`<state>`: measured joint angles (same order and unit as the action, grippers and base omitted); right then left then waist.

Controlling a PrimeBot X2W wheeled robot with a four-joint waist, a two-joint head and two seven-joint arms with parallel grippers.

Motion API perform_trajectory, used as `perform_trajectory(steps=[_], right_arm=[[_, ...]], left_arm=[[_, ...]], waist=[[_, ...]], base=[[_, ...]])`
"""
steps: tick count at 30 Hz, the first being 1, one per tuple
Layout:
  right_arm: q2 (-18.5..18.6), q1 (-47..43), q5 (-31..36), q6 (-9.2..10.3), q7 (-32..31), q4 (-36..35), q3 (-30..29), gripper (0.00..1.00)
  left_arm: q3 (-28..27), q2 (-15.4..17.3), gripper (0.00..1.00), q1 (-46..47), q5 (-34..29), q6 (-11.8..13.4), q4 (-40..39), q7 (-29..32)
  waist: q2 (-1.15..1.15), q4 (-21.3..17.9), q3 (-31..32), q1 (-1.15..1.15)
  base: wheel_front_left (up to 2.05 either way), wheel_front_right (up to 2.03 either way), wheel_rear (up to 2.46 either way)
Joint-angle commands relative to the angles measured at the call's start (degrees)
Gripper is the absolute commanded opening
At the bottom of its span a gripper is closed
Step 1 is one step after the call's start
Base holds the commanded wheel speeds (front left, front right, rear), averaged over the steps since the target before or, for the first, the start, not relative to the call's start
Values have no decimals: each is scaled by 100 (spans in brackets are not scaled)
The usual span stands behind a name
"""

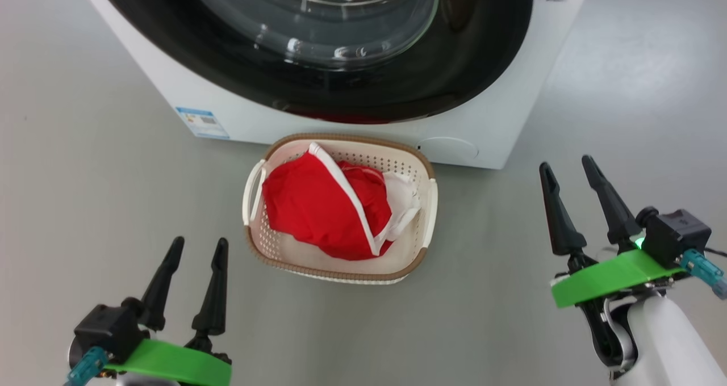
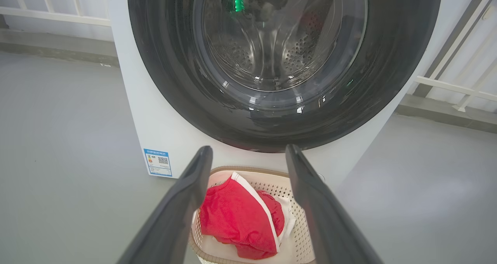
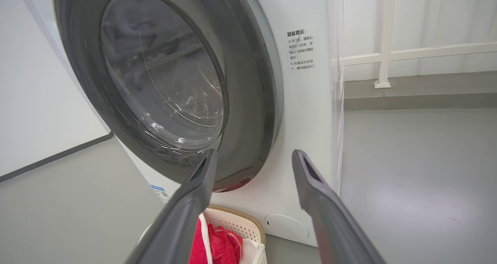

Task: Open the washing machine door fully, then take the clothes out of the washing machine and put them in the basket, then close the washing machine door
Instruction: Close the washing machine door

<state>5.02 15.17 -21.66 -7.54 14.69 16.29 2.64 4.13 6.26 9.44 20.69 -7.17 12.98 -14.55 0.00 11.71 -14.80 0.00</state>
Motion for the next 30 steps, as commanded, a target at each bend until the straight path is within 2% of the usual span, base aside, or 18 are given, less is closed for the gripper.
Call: perform_trajectory(steps=[1,10,30], right_arm=[[-16,-68,10,5,31,-169,112,100],[43,-673,9,5,31,-304,-38,100],[-98,-1596,-21,5,31,-532,-417,100]], left_arm=[[-223,145,100,-24,-66,-32,-133,-45],[-300,256,100,-248,-128,-32,-186,-45],[-623,327,100,-757,-204,-32,-318,-45]], waist=[[0,-153,164,0],[0,-401,454,0],[0,-897,951,0]], base=[[0,0,0],[0,0,0],[0,0,0]])
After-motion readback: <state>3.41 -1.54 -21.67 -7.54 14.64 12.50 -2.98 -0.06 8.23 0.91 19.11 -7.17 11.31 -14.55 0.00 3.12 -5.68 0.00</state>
